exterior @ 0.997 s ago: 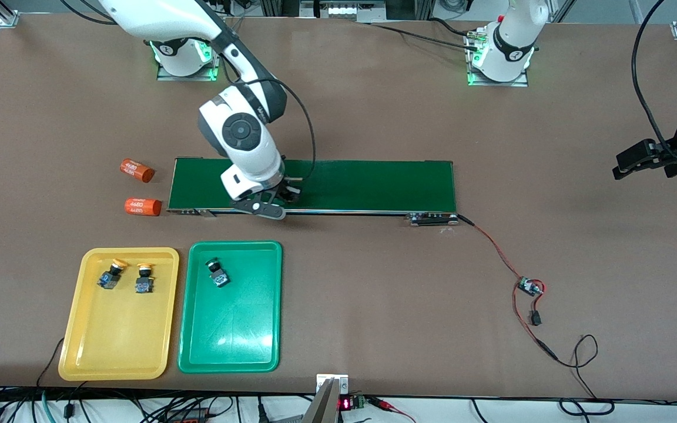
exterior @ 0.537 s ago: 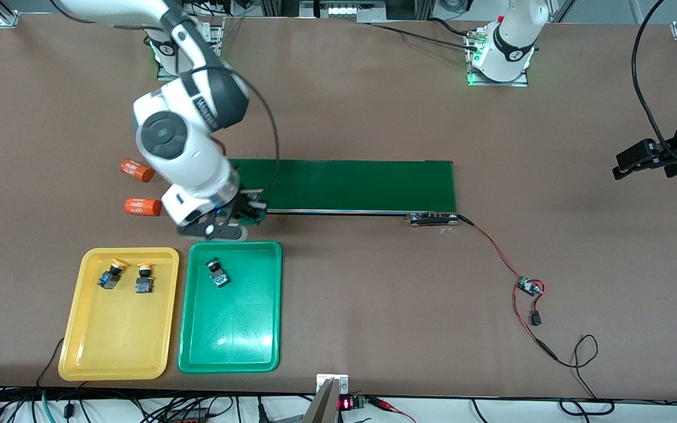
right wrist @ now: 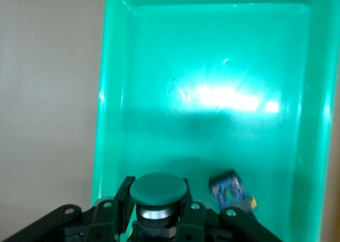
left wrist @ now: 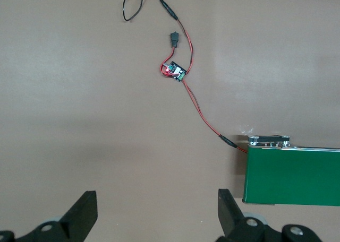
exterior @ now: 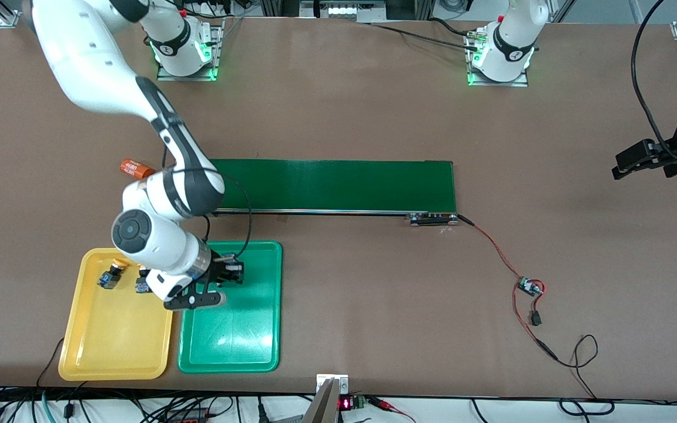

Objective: Sort buttons by color to trays
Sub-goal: 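Lower the button into the green tray and open the right gripper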

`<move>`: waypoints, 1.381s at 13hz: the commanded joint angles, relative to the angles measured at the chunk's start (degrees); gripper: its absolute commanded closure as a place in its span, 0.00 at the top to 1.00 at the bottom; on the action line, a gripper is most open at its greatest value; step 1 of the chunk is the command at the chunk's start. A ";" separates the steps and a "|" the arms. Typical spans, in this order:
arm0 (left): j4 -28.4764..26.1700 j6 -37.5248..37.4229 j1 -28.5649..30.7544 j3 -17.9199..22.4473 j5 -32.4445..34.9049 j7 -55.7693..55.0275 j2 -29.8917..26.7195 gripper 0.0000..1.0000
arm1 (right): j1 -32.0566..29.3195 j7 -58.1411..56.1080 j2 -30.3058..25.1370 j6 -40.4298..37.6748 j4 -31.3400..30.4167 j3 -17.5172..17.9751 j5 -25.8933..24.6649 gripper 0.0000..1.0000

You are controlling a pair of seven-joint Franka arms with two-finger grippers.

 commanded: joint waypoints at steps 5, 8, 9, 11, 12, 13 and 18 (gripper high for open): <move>-1.31 1.36 -0.01 0.15 -0.98 0.29 -0.85 1.00 | 0.37 -2.11 3.80 2.33 2.66 0.02 -0.11 0.98; -1.40 1.01 -0.01 0.06 -0.98 0.29 -1.03 1.00 | 0.02 -1.93 2.92 1.71 2.66 -0.07 -0.20 1.00; -1.40 0.83 -0.01 0.06 -0.98 0.38 -1.11 1.00 | -0.25 -1.76 2.57 1.45 2.57 -0.16 -0.11 1.00; -1.48 0.83 -0.09 0.06 -0.90 0.64 -1.20 1.00 | -1.21 -1.75 0.22 -3.27 2.57 -1.30 -0.11 1.00; -1.48 0.92 -0.09 0.06 -0.90 0.82 -1.12 1.00 | -1.91 -1.67 -1.63 -7.30 2.57 -1.56 -0.20 1.00; -1.48 1.35 -0.27 0.06 -0.90 0.82 -1.20 1.00 | -2.35 -1.67 -3.56 -10.47 2.57 -2.35 -0.29 1.00; -5.25 4.08 -0.53 -0.03 -0.72 0.82 -3.04 1.00 | -8.93 -2.37 -22.17 -30.06 -2.78 -3.06 0.59 1.00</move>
